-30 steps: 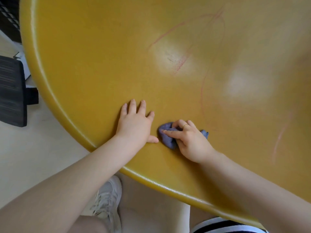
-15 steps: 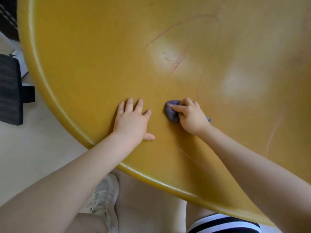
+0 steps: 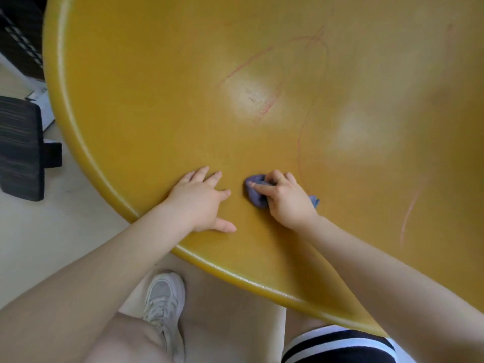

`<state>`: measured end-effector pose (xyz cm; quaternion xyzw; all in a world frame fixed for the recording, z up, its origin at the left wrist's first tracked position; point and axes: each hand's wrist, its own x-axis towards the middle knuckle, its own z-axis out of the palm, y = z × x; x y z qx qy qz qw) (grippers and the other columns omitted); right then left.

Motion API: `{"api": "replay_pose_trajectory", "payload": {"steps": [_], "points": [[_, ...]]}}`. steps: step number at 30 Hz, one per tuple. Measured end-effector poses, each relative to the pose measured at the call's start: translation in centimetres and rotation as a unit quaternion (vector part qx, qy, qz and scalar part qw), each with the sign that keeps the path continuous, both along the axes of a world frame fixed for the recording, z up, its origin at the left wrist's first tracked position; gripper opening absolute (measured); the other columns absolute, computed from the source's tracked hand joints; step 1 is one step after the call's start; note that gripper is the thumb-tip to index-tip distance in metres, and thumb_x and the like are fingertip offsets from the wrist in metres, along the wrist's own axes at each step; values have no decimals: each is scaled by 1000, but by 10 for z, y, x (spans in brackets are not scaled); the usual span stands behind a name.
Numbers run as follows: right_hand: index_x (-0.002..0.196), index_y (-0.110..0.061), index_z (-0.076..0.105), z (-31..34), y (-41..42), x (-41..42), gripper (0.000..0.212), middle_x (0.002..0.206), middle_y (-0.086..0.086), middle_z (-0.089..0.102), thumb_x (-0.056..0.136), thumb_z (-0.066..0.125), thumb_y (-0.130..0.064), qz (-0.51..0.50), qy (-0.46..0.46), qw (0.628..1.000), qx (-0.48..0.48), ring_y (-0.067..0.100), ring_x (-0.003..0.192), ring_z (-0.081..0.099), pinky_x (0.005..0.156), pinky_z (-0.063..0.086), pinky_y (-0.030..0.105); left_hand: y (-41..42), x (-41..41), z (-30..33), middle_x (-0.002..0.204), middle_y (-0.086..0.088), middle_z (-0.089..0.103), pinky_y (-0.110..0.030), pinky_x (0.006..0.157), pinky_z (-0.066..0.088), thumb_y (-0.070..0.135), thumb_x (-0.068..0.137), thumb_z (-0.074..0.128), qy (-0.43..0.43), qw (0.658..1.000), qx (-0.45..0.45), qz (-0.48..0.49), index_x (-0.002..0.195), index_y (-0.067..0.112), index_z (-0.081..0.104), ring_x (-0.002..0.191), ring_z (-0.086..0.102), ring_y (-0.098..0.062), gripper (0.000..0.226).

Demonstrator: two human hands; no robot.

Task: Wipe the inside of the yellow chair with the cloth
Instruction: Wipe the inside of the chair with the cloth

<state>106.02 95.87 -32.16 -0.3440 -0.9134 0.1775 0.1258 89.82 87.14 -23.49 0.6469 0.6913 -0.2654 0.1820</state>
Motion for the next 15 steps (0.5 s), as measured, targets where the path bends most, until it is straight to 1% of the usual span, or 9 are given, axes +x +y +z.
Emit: {"api": "replay_pose_trajectory", "payload": {"steps": [1, 2, 3, 5, 7, 9, 10, 13, 15], "points": [[116, -24, 65, -1, 8, -6, 43, 104, 18, 55, 89, 33, -18, -40, -3, 999, 3, 34, 83, 46, 75, 47, 44, -4, 2, 1, 158, -1, -8, -38, 117, 1, 77, 73, 45, 1, 1000, -9, -10, 150, 29, 13, 145, -9, -26, 96], [121, -26, 61, -3, 15, -12, 39, 112, 15, 52, 93, 36, -16, -81, -8, 997, -9, 33, 91, 43, 81, 43, 40, -7, 5, 1, 158, -2, -9, -38, 117, 2, 80, 69, 48, 4, 1000, -18, -18, 151, 23, 11, 145, -9, -25, 106], [124, -28, 58, -3, 17, -18, 37, 117, 13, 49, 95, 39, -15, -117, -13, 993, -22, 30, 95, 40, 83, 40, 36, -9, 7, 1, 158, -2, -10, -38, 117, 3, 81, 64, 51, 8, 999, -29, -21, 151, 18, 8, 145, -8, -25, 116], [126, -30, 56, 2, 10, -25, 38, 120, 11, 46, 95, 39, -15, -141, -20, 989, -42, 28, 96, 37, 83, 37, 34, -11, 13, 0, 158, -4, -11, -37, 117, 6, 80, 58, 57, 16, 999, -42, -16, 151, 11, 2, 145, -6, -24, 128], [123, -26, 58, 5, -8, -23, 43, 117, 14, 49, 91, 30, -20, -104, -11, 993, -61, 31, 94, 41, 84, 37, 35, -9, 17, -1, 158, -5, -10, -36, 117, 9, 78, 58, 61, 23, 999, -38, -10, 150, 8, 1, 145, -4, -25, 131], [117, -20, 64, 11, -35, -13, 60, 105, 19, 54, 79, 18, -30, -30, 13, 996, -86, 35, 85, 46, 81, 38, 37, -7, 19, -1, 158, -6, -9, -37, 117, 10, 78, 58, 62, 25, 999, -39, -10, 150, 9, 1, 145, -3, -25, 131], [114, -17, 66, 14, -49, -6, 64, 98, 19, 55, 75, 17, -31, 8, 19, 995, -102, 35, 79, 47, 78, 37, 36, -7, 19, 0, 158, -5, -9, -37, 117, 11, 78, 58, 61, 24, 999, -41, -10, 150, 9, 1, 145, -3, -26, 130], [112, -18, 67, 22, -78, 16, 58, 91, 16, 55, 77, 22, -25, 80, 6, 988, -131, 30, 71, 44, 71, 28, 30, -7, 18, 0, 158, -5, -10, -37, 117, 11, 79, 57, 61, 22, 999, -48, -7, 150, 10, 2, 145, -4, -24, 130], [111, -20, 67, 24, -80, 24, 53, 90, 14, 56, 79, 25, -23, 105, 10, 985, -139, 26, 67, 38, 69, 30, 28, -8, 18, 0, 158, -4, -11, -37, 118, 10, 79, 57, 61, 22, 999, -49, -6, 151, 11, 1, 145, -5, -24, 130]]}}
